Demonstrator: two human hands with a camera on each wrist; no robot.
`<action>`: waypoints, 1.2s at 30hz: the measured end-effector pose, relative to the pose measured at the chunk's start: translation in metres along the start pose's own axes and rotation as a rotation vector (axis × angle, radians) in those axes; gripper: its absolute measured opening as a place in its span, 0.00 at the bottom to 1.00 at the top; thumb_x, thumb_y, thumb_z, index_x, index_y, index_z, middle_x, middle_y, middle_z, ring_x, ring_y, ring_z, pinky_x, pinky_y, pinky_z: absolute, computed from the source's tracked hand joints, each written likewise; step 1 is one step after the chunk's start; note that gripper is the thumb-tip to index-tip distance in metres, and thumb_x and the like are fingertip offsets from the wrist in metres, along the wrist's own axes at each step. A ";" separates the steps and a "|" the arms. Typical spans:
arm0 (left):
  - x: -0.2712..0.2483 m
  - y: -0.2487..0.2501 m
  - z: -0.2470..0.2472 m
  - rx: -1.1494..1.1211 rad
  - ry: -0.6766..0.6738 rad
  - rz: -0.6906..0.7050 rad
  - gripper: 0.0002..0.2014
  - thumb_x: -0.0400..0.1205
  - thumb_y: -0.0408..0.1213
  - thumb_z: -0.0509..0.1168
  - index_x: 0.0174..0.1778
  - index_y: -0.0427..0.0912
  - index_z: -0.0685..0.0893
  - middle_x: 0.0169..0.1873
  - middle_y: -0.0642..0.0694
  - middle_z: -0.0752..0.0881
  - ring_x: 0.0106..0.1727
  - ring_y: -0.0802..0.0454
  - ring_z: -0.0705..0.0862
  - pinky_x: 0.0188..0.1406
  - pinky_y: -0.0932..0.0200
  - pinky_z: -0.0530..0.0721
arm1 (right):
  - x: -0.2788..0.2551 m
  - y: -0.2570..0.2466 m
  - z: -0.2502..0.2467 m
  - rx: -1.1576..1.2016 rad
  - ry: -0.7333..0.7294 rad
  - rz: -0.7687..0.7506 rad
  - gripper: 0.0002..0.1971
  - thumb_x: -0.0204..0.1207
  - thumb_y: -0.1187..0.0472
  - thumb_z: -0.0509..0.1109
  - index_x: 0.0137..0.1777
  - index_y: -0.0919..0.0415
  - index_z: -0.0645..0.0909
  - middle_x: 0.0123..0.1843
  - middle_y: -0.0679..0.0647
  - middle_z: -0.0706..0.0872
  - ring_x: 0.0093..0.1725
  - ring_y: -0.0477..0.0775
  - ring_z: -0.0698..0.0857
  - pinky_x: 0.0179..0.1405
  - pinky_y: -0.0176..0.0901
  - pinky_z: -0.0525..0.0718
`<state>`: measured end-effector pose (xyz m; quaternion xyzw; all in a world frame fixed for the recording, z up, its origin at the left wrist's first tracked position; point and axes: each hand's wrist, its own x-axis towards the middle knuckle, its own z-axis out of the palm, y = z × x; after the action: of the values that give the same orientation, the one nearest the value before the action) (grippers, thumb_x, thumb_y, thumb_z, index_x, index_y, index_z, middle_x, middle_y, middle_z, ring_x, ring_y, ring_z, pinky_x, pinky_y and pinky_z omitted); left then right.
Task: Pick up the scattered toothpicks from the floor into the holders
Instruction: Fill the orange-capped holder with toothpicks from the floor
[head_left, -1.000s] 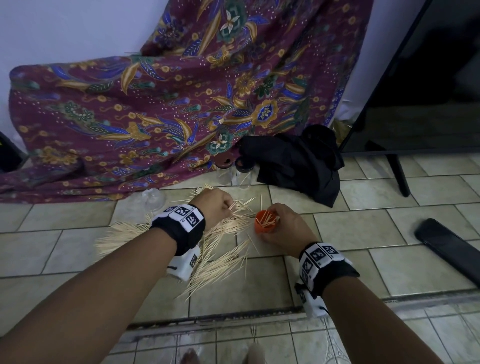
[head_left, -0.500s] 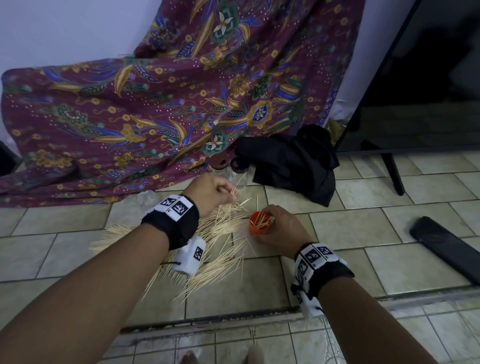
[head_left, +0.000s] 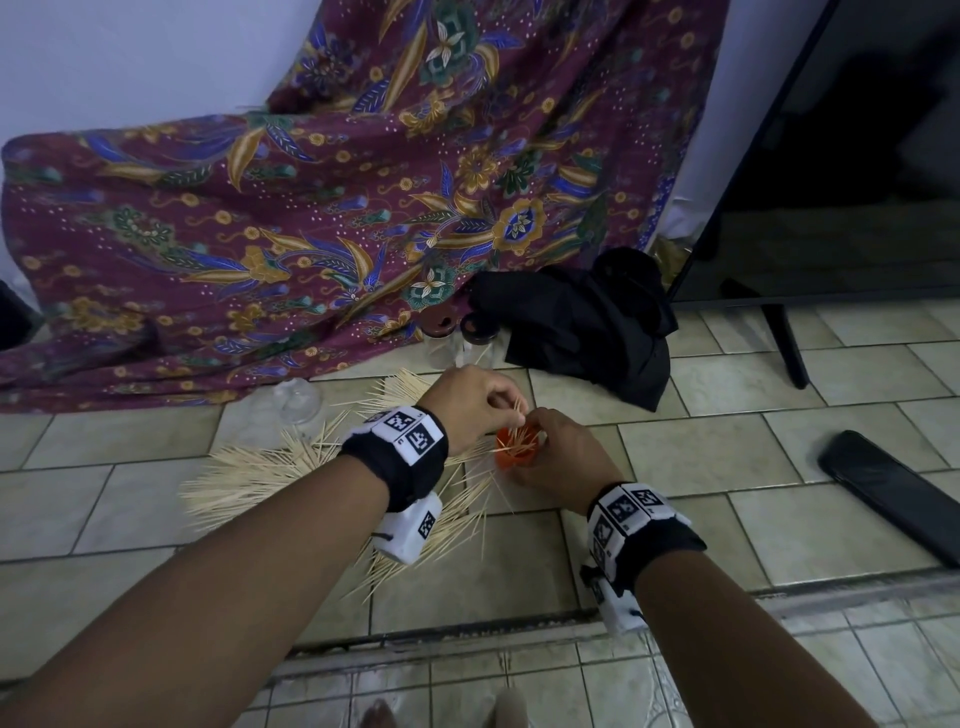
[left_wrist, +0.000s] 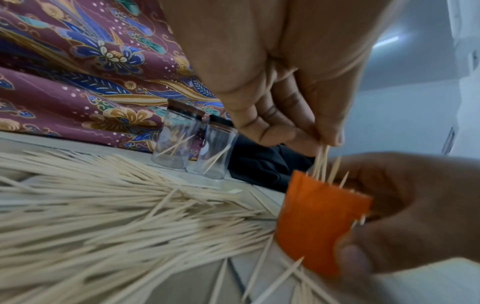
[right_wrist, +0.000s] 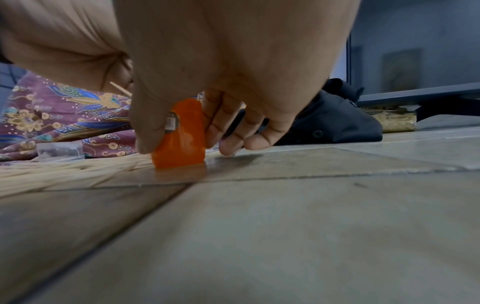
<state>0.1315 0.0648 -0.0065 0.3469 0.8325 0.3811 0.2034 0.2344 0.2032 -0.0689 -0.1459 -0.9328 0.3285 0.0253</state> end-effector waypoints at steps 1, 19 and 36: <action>0.000 -0.001 0.002 0.037 -0.010 0.003 0.02 0.74 0.38 0.76 0.40 0.51 0.91 0.30 0.57 0.87 0.33 0.66 0.83 0.40 0.68 0.80 | 0.000 0.000 0.000 0.000 0.002 -0.001 0.22 0.64 0.43 0.80 0.54 0.51 0.80 0.49 0.46 0.85 0.46 0.48 0.85 0.46 0.44 0.85; -0.010 -0.007 -0.006 0.412 -0.210 0.156 0.11 0.75 0.44 0.75 0.52 0.52 0.90 0.47 0.53 0.84 0.46 0.59 0.79 0.51 0.62 0.78 | 0.000 -0.002 -0.003 0.005 -0.031 -0.005 0.22 0.63 0.47 0.82 0.54 0.54 0.80 0.50 0.49 0.85 0.48 0.51 0.85 0.47 0.46 0.84; -0.008 -0.008 -0.023 0.448 -0.107 0.153 0.14 0.82 0.45 0.67 0.64 0.49 0.84 0.56 0.54 0.84 0.49 0.59 0.80 0.56 0.60 0.78 | -0.001 -0.001 -0.003 0.018 -0.017 -0.007 0.24 0.64 0.44 0.81 0.57 0.52 0.80 0.52 0.46 0.84 0.49 0.48 0.84 0.51 0.46 0.84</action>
<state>0.1198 0.0435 0.0024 0.4654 0.8554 0.1822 0.1358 0.2353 0.2041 -0.0665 -0.1398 -0.9306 0.3378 0.0198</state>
